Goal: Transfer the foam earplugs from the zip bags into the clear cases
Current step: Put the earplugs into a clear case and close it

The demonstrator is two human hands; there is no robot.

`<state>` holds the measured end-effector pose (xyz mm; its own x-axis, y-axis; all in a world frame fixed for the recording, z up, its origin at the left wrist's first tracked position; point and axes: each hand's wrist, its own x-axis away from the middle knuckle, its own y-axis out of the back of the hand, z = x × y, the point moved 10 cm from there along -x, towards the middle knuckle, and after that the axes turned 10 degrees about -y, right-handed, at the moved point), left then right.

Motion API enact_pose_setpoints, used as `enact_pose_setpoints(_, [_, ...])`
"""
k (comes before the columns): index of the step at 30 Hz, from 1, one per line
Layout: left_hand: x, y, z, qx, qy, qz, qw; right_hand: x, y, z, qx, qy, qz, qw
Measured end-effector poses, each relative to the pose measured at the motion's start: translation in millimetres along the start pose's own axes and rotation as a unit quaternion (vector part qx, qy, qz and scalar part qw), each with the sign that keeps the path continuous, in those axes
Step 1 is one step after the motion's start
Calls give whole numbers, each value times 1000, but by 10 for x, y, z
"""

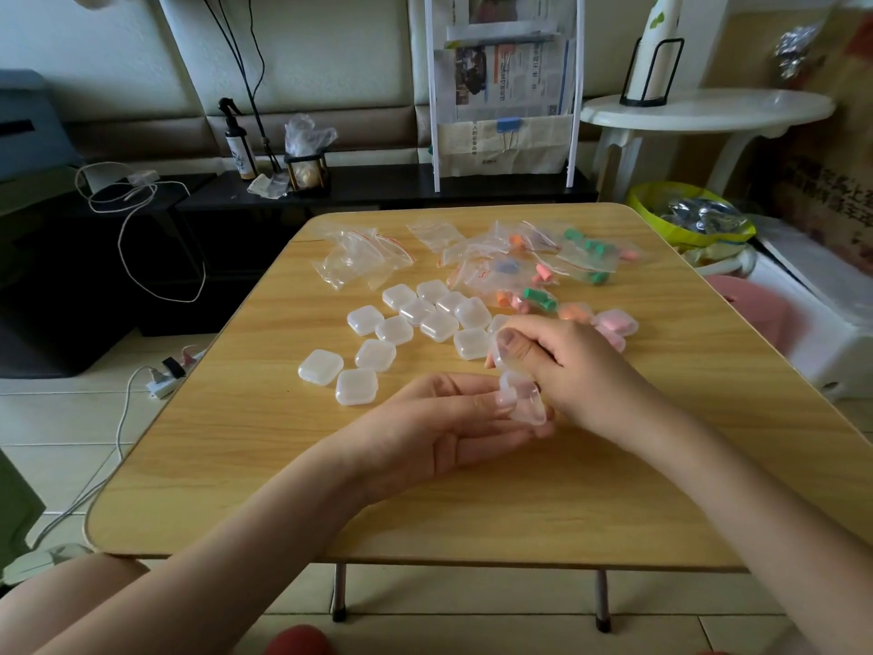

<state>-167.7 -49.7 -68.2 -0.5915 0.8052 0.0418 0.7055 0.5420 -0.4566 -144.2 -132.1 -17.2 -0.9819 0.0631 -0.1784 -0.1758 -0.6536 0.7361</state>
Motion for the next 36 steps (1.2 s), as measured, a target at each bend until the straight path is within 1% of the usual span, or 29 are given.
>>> enact_pose_setpoints(2, [-18, 85, -12, 30, -13, -48, 998, -47, 19, -119, -78, -66, 4, 995])
enact_pose_setpoints(4, [-33, 214, -15, 69, -29, -105, 992, -82, -32, -294, -176, -147, 35, 973])
enact_pose_setpoints(6, [-54, 313, -42, 88, -50, -140, 985, -92, -84, -393, -224, -181, 56, 956])
enact_pose_setpoints(8, [-65, 375, -62, 96, -67, -161, 980, -72, -117, -432, -242, -186, 60, 950])
enact_pose_setpoints(11, [-60, 445, -53, 104, -80, -185, 974, -53, -135, -368, -251, -156, 44, 954])
enact_pose_setpoints(14, [-66, 450, -51, 112, -84, -183, 973, -56, -116, -248, -248, -108, 15, 963])
enact_pose_setpoints(17, [-72, 454, -50, 124, -93, -187, 970, -12, -25, -118, -250, -52, -49, 966])
enact_pose_setpoints(19, [-71, 439, -51, 109, -98, -186, 972, 36, 45, -43, -239, -17, -97, 966])
enact_pose_setpoints(21, [-69, 409, -67, 83, -102, -177, 975, 75, 84, 8, -241, 9, -129, 962])
enact_pose_setpoints(24, [-59, 361, -82, 71, -98, -163, 979, 116, 95, 8, -228, 11, -155, 961])
enact_pose_setpoints(27, [-59, 353, -64, 86, -91, -161, 979, 150, 94, 6, -147, 17, -188, 971])
enact_pose_setpoints(29, [-60, 387, -52, 96, -90, -173, 976, 154, 91, 13, -110, 23, -203, 973])
enact_pose_setpoints(33, [-59, 483, -90, 101, -102, -200, 969, 188, 84, 106, -71, 52, -206, 974])
enact_pose_setpoints(36, [-59, 517, -103, 102, -107, -211, 966, 185, 58, 142, -61, 49, -194, 978])
